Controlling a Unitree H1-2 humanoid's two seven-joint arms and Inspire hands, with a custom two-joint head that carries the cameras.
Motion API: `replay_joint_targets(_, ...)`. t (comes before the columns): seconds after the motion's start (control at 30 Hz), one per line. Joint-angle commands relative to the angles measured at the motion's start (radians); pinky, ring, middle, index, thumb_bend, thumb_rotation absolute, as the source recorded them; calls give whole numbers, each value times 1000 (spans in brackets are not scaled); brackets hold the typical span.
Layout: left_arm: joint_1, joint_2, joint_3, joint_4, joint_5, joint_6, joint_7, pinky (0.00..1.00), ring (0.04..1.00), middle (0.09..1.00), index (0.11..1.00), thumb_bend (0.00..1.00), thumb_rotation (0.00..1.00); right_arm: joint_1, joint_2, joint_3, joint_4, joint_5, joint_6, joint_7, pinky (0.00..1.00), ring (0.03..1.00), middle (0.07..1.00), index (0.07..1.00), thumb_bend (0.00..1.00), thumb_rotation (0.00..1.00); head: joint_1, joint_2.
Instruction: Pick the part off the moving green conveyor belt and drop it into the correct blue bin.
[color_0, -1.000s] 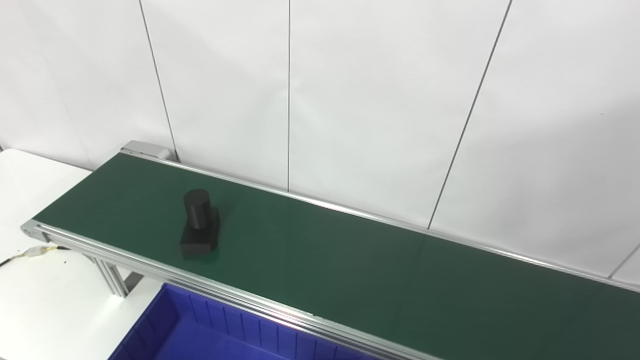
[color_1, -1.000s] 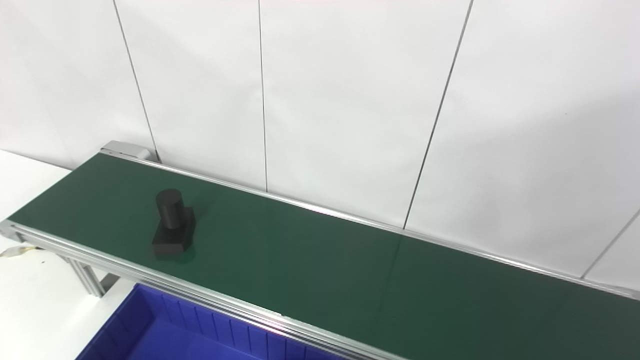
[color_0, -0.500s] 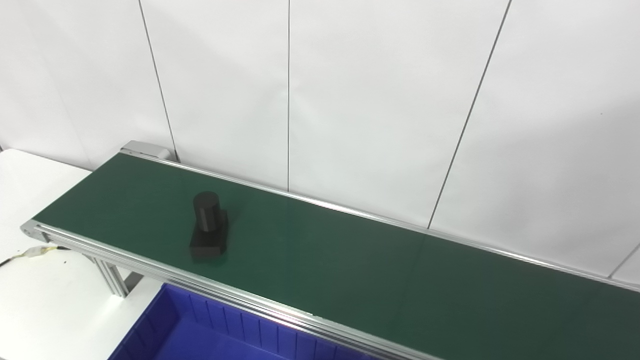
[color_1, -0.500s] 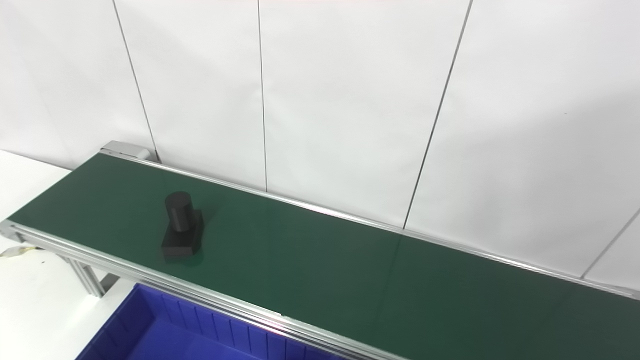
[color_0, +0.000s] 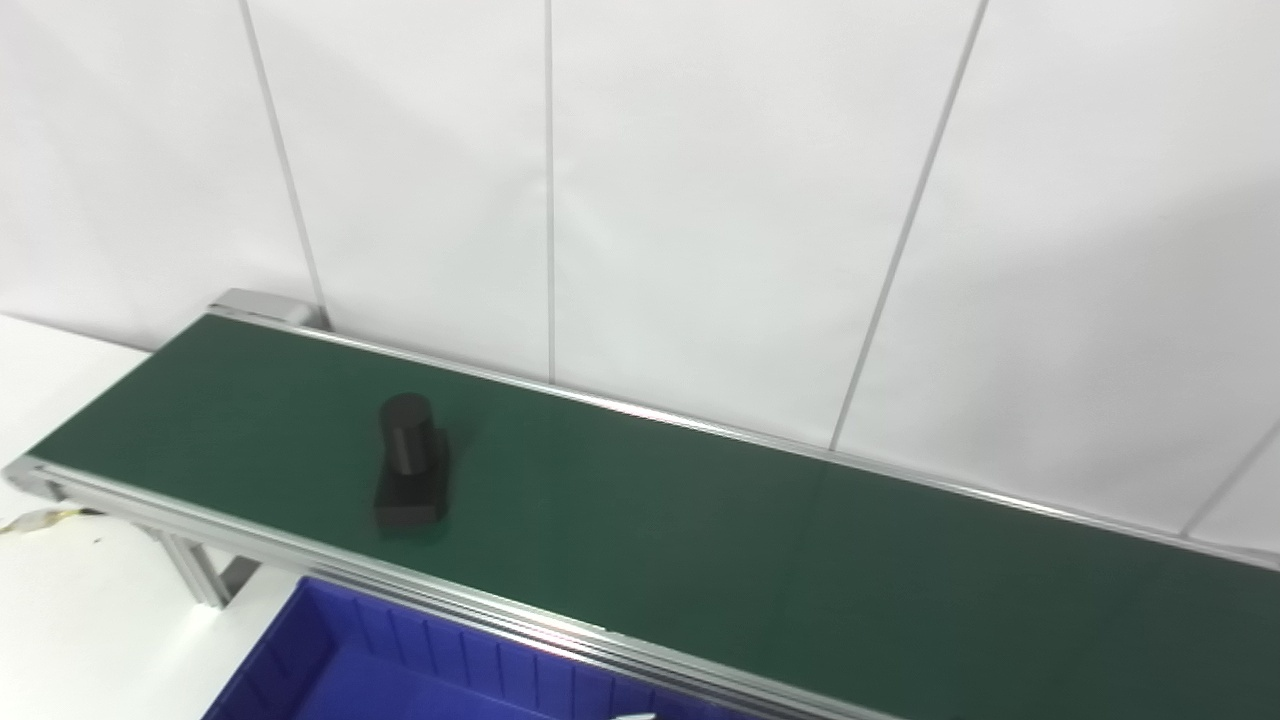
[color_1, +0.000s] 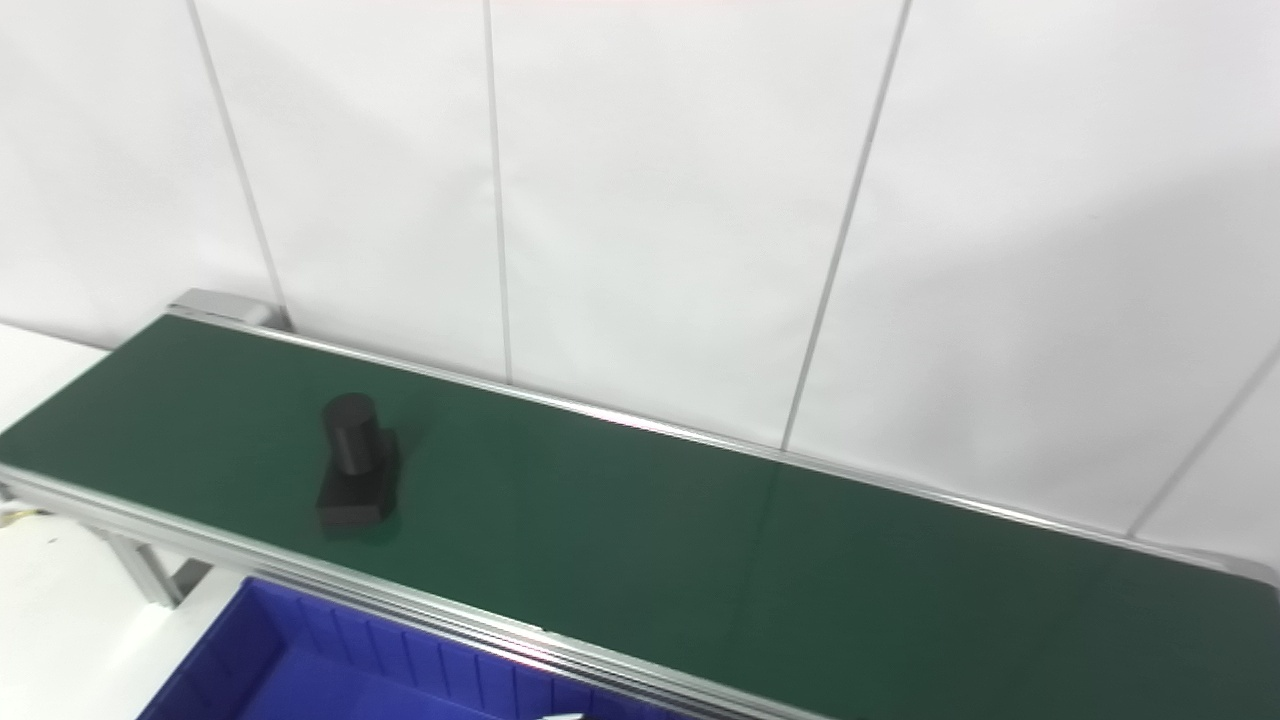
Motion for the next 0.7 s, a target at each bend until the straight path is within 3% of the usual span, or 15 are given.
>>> replay_joint_targets(0.0,1,-4,6,-34,7,-23,-7,740,823,863,844,942,95,-11,6,-23,-50,11,6,19,703,779,792,790,874,51,1,0)
replay_joint_targets(0.3,-7,-16,13,-20,18,-23,-6,740,816,859,842,939,78,-45,19,-99,-93,-6,58,58,710,774,796,801,888,115,-5,-4)
replay_joint_targets(0.67,-25,-23,16,11,16,-32,-11,741,818,863,846,936,104,-154,-4,-169,-104,6,144,119,730,790,811,818,864,180,-11,-14)
